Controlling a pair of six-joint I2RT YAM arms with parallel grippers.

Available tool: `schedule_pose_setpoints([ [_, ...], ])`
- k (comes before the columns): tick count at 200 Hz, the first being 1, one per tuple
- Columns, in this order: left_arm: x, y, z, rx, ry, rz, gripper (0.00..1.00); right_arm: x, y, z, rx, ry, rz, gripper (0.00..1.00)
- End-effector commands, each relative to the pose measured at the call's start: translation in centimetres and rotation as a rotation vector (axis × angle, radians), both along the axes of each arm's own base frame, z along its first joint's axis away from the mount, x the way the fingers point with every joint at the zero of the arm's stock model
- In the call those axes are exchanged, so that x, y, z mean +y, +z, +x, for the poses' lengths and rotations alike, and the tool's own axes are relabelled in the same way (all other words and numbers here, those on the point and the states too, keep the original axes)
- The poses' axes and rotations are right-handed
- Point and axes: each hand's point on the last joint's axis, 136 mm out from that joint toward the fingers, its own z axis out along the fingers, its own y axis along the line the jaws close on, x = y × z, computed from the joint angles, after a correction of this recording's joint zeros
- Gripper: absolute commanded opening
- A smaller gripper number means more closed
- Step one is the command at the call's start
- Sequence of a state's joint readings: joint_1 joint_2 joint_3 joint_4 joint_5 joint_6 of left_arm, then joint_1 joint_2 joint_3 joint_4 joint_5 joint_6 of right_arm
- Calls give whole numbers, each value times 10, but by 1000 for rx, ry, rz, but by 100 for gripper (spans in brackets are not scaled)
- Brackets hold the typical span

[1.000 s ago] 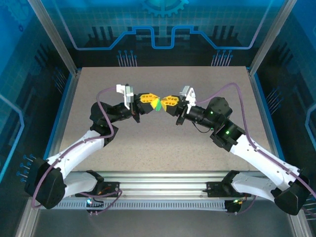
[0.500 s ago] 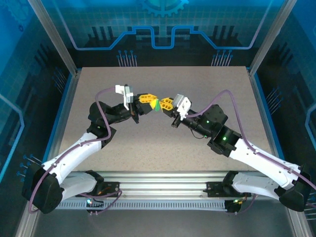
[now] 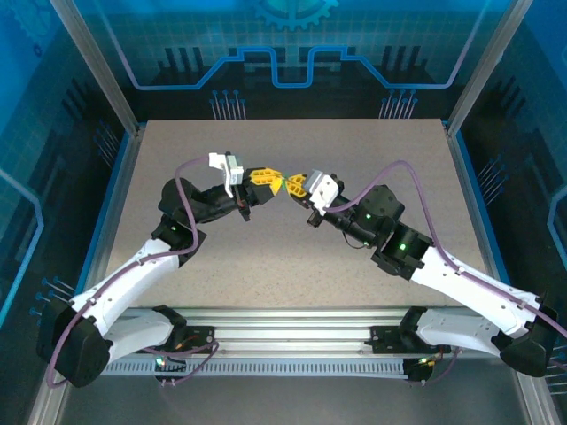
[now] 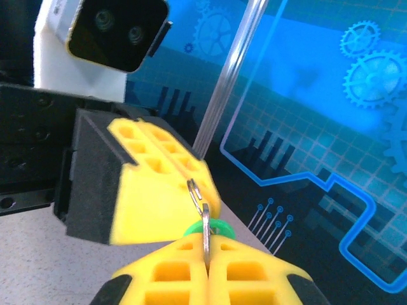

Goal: Remove the keys from the keyring

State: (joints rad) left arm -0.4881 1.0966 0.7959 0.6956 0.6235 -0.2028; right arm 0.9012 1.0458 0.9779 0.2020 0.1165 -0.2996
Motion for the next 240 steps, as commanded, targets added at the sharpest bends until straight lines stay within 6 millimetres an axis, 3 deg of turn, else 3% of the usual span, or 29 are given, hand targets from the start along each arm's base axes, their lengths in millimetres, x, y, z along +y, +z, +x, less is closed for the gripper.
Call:
schedule_pose_setpoints([
  [1,-13,3,-26,-23,-115,34,0,-2,26,3,-32,-54,72,0],
  [52,-12,4,-35,1,-147,39,0,-7,20,12,-37,-107,54,0],
  [104,-9,7,-29,38,-114,26,0,-1,11,-1,-109,-36,44,0],
  [146,-4,5,-23,16,-57,33,0,-3,12,-2,-73,-28,44,0],
  [170,3,-3,-18,-22,19,28,25,-3,11,1,-17,-38,18,0],
  [240,2,-22,-16,-207,125,17,49,4,11,4,128,-22,-22,0],
])
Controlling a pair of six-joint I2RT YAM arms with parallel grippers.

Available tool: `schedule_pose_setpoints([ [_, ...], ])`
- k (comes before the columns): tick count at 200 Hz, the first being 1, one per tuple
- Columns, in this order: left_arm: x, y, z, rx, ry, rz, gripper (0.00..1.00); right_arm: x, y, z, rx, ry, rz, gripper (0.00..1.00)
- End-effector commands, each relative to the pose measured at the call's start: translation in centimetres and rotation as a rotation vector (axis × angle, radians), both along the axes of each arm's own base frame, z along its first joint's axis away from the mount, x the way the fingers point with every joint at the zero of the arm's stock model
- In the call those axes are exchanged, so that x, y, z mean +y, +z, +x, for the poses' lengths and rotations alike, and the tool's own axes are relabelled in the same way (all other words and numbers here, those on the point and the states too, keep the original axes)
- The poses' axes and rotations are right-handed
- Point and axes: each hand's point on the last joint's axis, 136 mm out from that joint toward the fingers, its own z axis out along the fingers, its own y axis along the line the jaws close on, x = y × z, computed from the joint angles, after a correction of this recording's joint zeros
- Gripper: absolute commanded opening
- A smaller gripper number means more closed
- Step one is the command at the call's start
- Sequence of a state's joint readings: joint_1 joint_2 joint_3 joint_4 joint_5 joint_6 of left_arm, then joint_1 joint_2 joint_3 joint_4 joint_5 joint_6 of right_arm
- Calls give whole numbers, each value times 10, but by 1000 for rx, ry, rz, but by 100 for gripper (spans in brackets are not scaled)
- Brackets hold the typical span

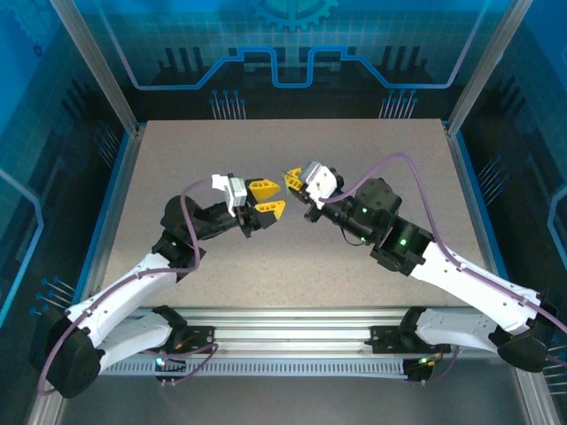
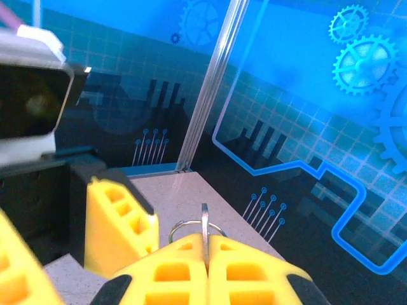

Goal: Remove the keys from the keyring

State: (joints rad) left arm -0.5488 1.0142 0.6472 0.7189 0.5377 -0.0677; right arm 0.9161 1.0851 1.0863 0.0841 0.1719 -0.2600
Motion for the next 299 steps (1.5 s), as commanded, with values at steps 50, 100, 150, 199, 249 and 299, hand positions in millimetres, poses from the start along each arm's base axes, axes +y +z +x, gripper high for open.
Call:
schedule_pose_setpoints([
  [50,4,32,4,-233,103,-101,54,8,4,-14,119,88,0,0],
  [100,-1,41,3,-262,76,-85,55,13,9,-27,187,198,30,0],
  [150,-5,50,-5,-272,19,-62,47,13,4,-33,262,269,19,0],
  [199,-10,54,-6,-275,-17,-61,33,13,4,-33,301,301,41,0],
  [249,-10,57,-5,-273,-14,-58,12,11,-2,-29,329,300,49,0],
  [299,-4,59,-3,-230,-18,-69,0,-1,0,-20,314,260,75,0],
])
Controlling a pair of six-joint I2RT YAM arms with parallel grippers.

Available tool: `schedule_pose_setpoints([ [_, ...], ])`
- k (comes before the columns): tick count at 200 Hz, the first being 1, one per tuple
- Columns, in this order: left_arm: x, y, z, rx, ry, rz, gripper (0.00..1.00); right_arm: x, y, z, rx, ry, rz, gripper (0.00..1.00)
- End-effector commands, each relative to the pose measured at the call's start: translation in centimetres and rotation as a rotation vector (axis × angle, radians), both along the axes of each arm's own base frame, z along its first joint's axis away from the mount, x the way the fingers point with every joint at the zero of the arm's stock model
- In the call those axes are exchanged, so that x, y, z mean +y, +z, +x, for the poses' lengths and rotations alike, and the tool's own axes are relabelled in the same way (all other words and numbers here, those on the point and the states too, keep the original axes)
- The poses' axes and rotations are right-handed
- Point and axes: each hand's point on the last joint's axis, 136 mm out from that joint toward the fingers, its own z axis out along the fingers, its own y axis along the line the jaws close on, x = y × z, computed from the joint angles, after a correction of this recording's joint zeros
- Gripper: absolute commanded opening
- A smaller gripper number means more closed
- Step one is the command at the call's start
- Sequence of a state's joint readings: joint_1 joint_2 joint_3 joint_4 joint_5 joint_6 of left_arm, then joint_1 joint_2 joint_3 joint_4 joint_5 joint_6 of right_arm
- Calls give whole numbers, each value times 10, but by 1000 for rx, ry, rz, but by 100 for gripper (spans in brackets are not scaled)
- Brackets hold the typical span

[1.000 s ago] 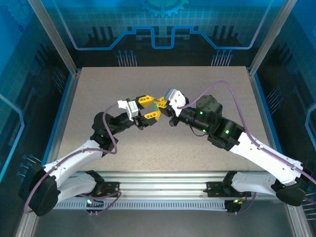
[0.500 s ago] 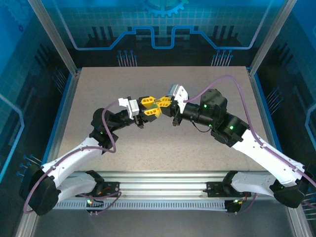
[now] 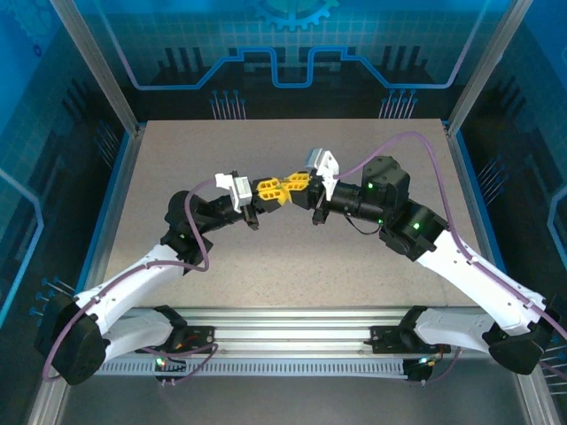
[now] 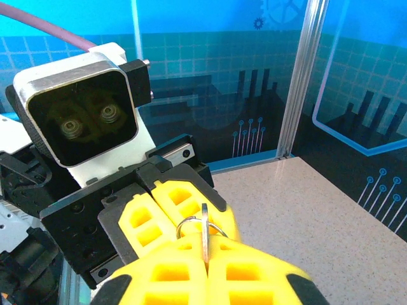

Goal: Remove the keys from the keyring

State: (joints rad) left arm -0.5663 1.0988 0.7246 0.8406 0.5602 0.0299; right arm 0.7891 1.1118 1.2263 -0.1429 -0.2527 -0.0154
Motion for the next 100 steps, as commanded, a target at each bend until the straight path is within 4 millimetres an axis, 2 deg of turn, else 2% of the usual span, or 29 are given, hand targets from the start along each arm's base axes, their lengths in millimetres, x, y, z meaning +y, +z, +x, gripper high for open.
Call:
schedule_pose_setpoints([
  [1,8,28,-4,-37,-8,-48,0,-9,-4,4,18,-22,3,0],
  [28,13,31,0,54,-31,-62,0,-13,-8,5,-23,-43,-3,0],
  [59,11,28,-1,107,-67,-40,0,-17,-10,2,-102,-45,0,0],
  [100,17,33,10,187,-55,-81,0,-21,-19,-1,-183,-56,-41,0],
])
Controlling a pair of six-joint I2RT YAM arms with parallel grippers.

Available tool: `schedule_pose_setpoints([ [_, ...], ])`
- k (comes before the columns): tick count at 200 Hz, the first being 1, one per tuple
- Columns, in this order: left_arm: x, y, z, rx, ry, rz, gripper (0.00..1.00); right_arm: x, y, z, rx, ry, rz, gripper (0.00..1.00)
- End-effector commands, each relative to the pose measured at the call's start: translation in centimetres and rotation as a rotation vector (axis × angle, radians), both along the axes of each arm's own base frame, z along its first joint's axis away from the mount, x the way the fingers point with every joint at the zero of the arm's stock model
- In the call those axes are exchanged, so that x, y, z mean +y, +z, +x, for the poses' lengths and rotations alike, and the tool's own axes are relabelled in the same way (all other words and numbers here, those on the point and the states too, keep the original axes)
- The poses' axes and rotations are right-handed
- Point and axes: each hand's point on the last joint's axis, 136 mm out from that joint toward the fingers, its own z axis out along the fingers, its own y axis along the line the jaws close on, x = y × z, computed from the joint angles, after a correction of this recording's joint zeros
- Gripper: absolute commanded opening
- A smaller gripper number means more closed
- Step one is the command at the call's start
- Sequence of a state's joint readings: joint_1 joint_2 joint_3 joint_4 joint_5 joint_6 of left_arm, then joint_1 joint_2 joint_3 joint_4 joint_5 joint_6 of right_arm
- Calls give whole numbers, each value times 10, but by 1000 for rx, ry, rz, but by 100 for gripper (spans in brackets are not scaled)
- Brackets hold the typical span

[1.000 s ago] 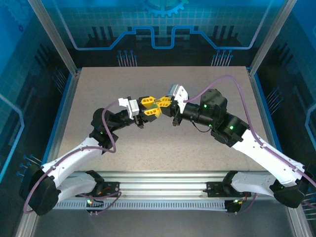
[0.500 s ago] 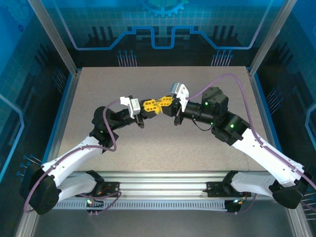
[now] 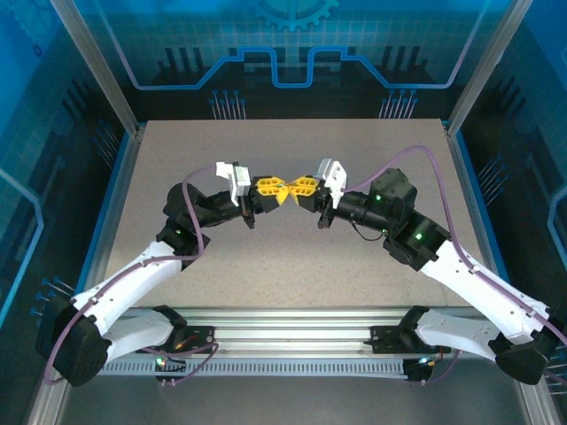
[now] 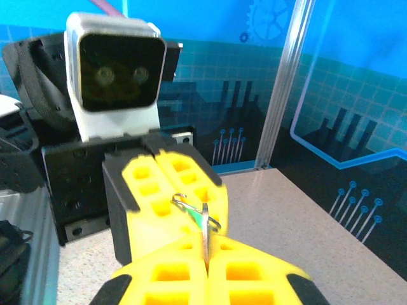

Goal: Remove the keys from the keyring

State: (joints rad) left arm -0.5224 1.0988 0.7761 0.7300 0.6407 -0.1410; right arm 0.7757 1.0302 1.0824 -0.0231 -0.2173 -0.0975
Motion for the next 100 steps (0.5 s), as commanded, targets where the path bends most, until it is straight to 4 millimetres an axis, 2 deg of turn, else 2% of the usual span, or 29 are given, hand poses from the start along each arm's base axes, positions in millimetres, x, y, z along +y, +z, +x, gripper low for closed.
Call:
schedule_pose_setpoints([
  [1,14,35,6,-1,29,-82,0,-6,-7,-1,-68,-15,-47,0],
  [24,12,37,7,20,17,-78,0,-5,-16,-4,-122,-15,-100,0],
  [100,7,33,9,82,-15,-52,0,-2,-11,-8,-323,-107,-192,0],
])
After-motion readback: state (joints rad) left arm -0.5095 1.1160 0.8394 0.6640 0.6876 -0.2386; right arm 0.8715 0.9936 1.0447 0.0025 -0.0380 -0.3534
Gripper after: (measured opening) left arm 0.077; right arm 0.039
